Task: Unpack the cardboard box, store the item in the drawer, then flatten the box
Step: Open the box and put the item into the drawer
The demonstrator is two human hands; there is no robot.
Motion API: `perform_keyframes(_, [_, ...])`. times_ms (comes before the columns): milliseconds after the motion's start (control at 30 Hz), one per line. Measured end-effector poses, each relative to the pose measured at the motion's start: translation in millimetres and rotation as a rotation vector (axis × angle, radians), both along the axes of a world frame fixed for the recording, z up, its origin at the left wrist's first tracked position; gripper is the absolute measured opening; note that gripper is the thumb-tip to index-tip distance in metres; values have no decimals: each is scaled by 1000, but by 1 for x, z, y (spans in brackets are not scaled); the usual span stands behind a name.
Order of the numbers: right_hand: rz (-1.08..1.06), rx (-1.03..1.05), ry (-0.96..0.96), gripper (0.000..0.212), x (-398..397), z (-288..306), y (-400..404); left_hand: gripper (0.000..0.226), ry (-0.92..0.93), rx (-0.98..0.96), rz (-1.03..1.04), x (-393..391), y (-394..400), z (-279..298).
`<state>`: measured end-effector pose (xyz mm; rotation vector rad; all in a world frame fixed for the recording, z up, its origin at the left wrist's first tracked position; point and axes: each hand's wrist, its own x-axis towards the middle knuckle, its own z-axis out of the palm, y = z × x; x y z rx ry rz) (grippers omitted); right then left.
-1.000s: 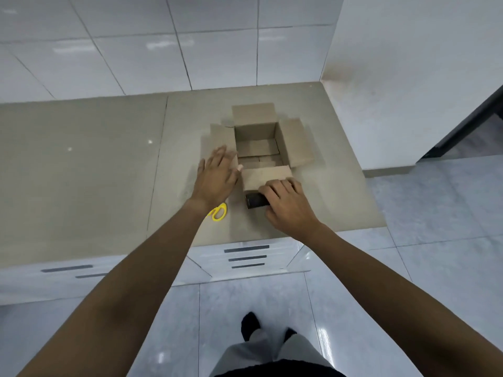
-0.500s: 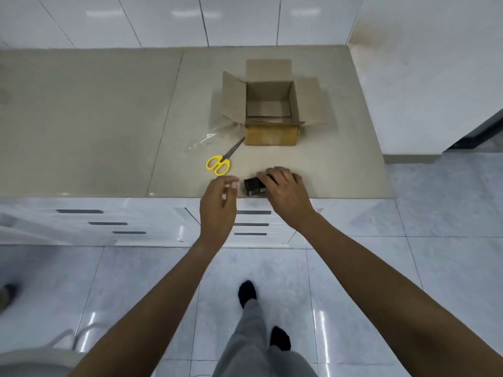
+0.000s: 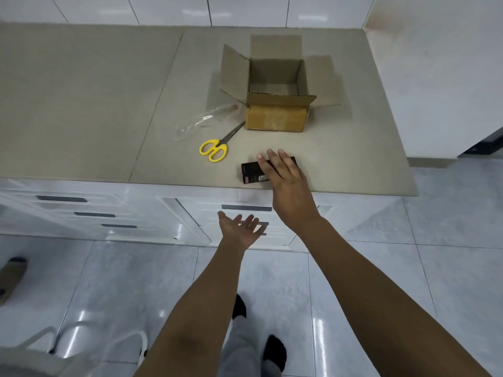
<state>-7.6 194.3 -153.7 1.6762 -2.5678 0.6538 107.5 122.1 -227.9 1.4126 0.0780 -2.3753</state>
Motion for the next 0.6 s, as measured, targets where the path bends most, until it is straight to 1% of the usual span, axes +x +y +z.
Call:
perform_keyframes(100, [6, -35, -4, 82, 1, -3, 0, 78, 22, 10, 38, -17, -3, -2])
perform_keyframes(200, [10, -45, -3, 82, 2, -4, 0, 79, -12, 16, 68, -25, -5, -5])
perform_keyframes(333, [13, -43, -8, 79, 1, -2, 1, 77, -7, -7, 107, -25, -8, -9])
perform_keyframes(433, [20, -32, -7, 77, 1, -1, 1, 79, -4, -29, 95, -15, -4, -15])
perform_keyframes(533, [31, -28, 6, 77, 0, -2, 2, 88, 13, -61, 55, -1, 7, -17])
perform_keyframes(600, [33, -33, 27, 78, 0, -2, 3, 99, 0, -102, -23, 8, 13, -13])
